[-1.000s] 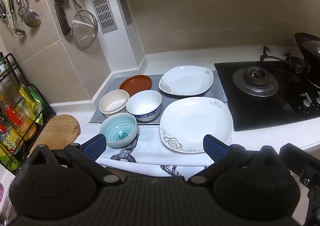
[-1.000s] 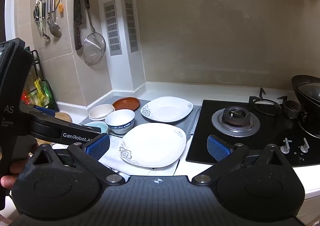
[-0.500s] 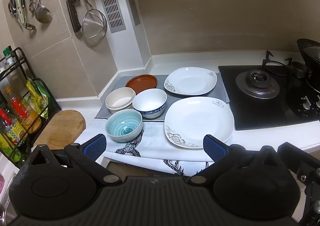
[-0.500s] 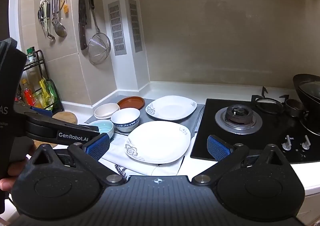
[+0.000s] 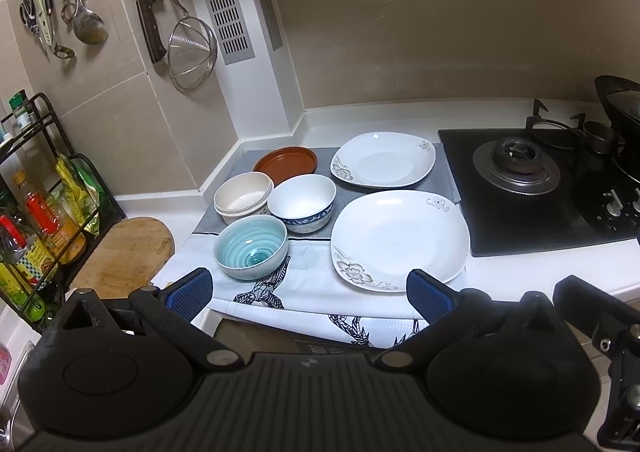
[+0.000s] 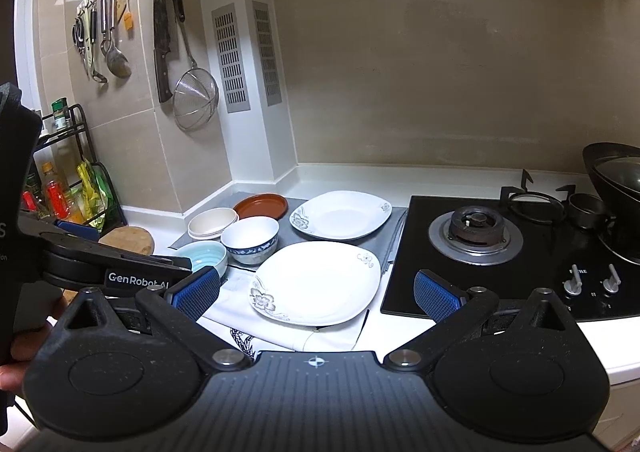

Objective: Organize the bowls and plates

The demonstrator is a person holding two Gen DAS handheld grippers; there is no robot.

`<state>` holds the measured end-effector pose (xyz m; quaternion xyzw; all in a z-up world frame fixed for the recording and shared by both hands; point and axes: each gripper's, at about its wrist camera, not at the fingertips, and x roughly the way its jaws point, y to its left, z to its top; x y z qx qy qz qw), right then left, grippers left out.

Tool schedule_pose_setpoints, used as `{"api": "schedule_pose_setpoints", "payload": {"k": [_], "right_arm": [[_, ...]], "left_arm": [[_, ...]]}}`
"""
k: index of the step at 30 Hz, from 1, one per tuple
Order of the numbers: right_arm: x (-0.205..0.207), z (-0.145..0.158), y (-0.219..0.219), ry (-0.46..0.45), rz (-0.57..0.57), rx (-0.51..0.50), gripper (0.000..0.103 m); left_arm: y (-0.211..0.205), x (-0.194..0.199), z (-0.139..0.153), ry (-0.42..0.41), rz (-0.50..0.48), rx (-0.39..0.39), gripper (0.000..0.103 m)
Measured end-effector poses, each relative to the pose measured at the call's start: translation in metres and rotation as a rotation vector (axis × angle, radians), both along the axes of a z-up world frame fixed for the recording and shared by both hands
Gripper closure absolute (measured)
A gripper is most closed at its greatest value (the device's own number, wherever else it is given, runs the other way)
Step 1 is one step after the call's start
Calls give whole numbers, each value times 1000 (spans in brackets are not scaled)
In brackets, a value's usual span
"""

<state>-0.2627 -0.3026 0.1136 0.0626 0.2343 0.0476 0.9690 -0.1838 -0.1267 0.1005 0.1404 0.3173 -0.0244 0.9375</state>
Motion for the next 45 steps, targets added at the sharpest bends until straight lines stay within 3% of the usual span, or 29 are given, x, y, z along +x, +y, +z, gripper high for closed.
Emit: {"api": "schedule_pose_setpoints", "payload": {"k": [10,35,40,45], "right_arm": [[5,-2,-2,6,-1,-12,0],[26,-11,-11,26,23,77,0],[39,-18,-19,30,13,84,0],[88,-43,-35,110,13,171,0]], "left_arm": [[-4,5,1,-6,5,-6,0],[-7,25,-7,36,49,-10,0],[-1,48,-20,114,27,-66,0],[11,93,-52,197,-1,-125,0]]}}
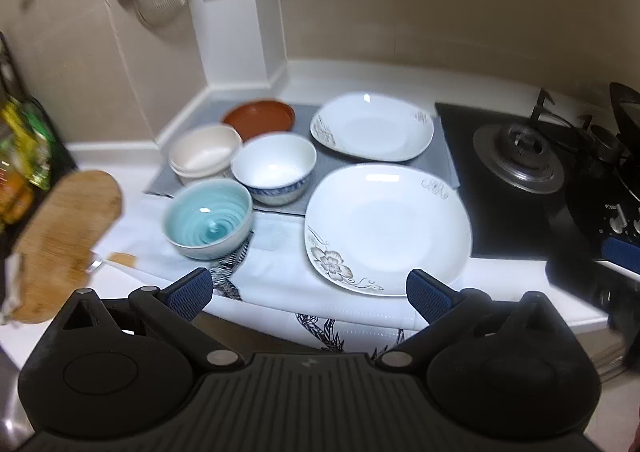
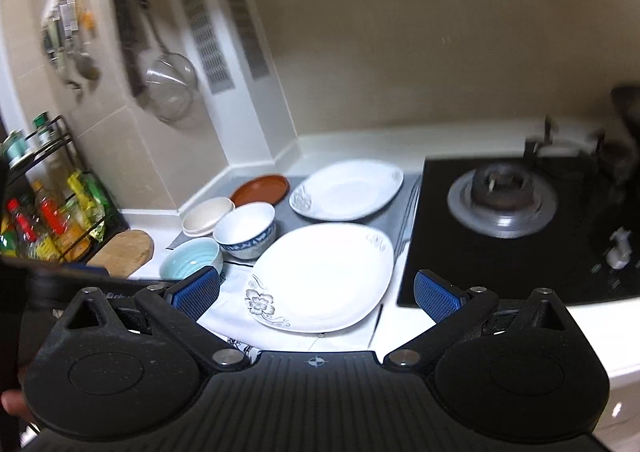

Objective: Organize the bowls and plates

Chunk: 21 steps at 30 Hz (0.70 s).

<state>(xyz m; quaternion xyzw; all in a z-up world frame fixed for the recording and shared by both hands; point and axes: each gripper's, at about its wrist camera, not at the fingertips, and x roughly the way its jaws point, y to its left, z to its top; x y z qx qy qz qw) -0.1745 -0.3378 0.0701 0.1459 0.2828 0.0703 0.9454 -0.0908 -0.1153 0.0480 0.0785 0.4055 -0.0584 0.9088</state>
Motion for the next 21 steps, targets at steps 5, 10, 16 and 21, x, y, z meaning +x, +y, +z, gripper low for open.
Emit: {"api": "schedule_pose_setpoints", "payload": {"k": [5,10,16,21], "right_arm": [[58,-34,-2,77,-41,43,0],[104,-63,7,154,-96,-21,0],[134,-91,9,231,-180,-18,0],[146,-114,14,278,-207,47,0]], "left_arm": [[16,63,-46,163,-49,-143,0],[22,116,-79,230,-128,-277,0],[9,157,-109,311,-257,-236,0],[0,177,-131,401,-314,-198,0]]}}
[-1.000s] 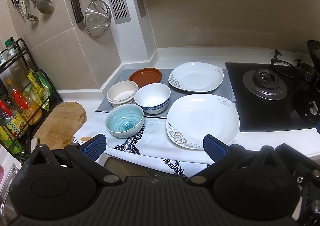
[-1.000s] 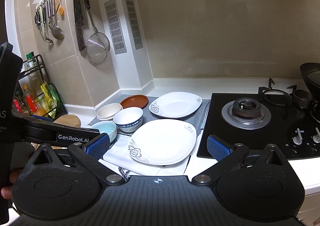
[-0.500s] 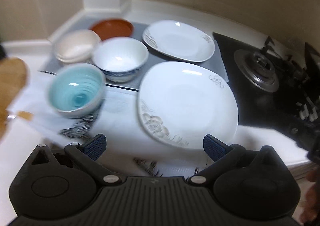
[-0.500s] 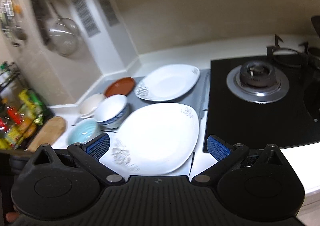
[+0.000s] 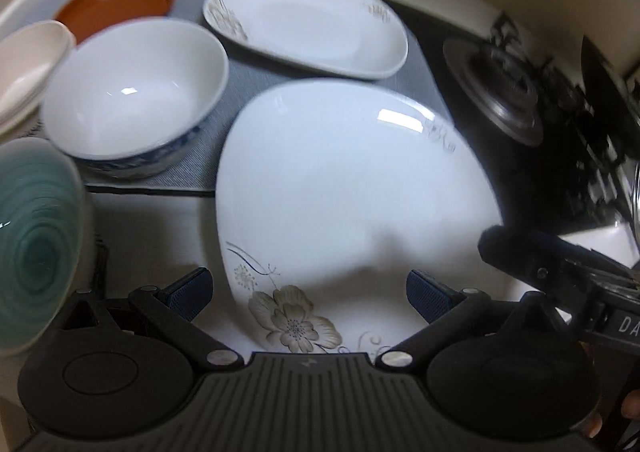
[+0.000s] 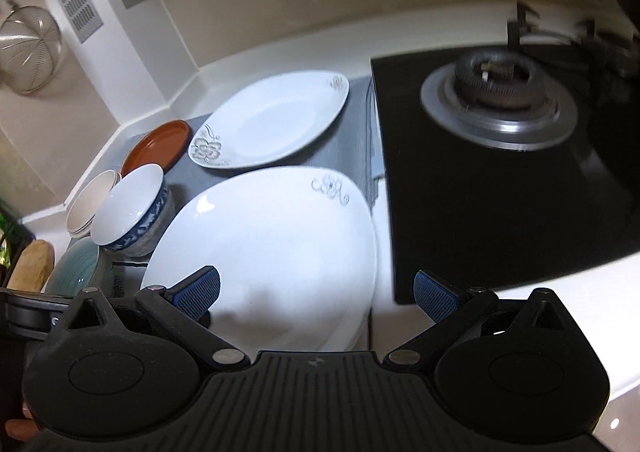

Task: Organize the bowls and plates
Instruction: 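Close the left tool on the white square plate rim while the right tool grips it too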

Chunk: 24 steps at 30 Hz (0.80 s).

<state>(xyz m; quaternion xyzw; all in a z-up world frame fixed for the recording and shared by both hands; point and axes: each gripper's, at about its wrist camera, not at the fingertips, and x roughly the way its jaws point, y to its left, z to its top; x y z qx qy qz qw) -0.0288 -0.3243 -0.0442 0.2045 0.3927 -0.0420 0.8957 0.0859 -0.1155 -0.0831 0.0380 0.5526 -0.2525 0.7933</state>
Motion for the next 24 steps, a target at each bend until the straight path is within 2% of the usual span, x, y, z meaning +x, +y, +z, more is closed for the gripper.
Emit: {"api": "schedule_pose_setpoints", "payload": {"k": [9,14,18,24], "right_arm": [[22,-17,-8,22,32,50,0],[34,-22,-18,17,67,128,12],[39,-24,-25,53,72,118,32],[42,-25,-29,75,88,121,34]], "left_arm": [[-23,13,-6,-16,-48,81,0],[-29,21,-5,-21,-30,95,2],[-28,28,-5,-6,17,63,4],[-25,33,-3,-1,52,26,7]]}}
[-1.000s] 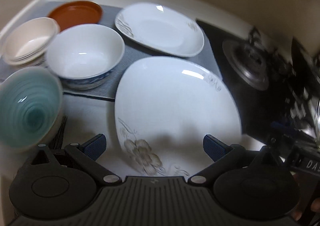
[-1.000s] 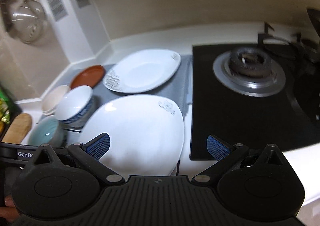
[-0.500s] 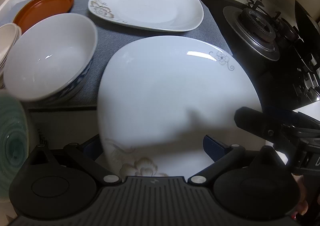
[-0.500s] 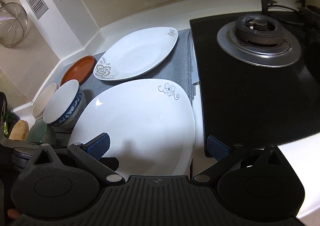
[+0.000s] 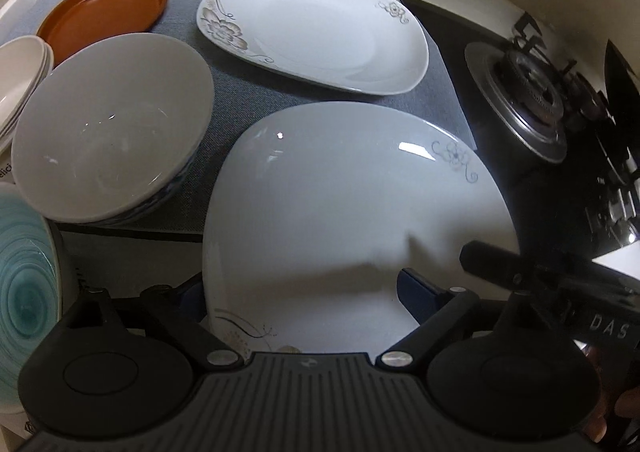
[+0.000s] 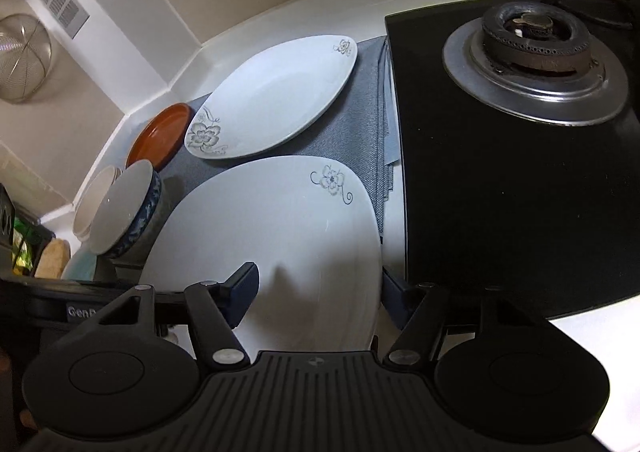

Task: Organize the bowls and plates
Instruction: 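Close the left tool on the white square plate rim while the right tool grips it too, then lift the white plate with both tools and carry it toward the other white plate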

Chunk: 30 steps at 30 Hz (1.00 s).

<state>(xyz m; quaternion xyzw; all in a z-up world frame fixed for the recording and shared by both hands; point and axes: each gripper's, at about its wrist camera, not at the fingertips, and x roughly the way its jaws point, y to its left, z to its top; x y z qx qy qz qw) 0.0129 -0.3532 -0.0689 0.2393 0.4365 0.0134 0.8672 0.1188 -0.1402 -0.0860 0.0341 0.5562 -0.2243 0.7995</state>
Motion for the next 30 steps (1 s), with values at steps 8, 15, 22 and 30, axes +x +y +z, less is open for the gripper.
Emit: {"api": "schedule_pose_setpoints", "payload": {"k": [8,15,22,30], "right_arm": [[0,-4,-4,38,-7,-16,60],[-11,-8,-17,29,-30,-30,86],[-17,0,-22,22,-51,-46,87],[-19,-1,-30,38,-66,-68,86]], "left_arm": [[1,-8,3,-76,24,57,25],[2,-8,5,-106,15,79,43],[2,-2,4,-84,10,31,55],[-5,3,4,-80,-11,27,61]]}}
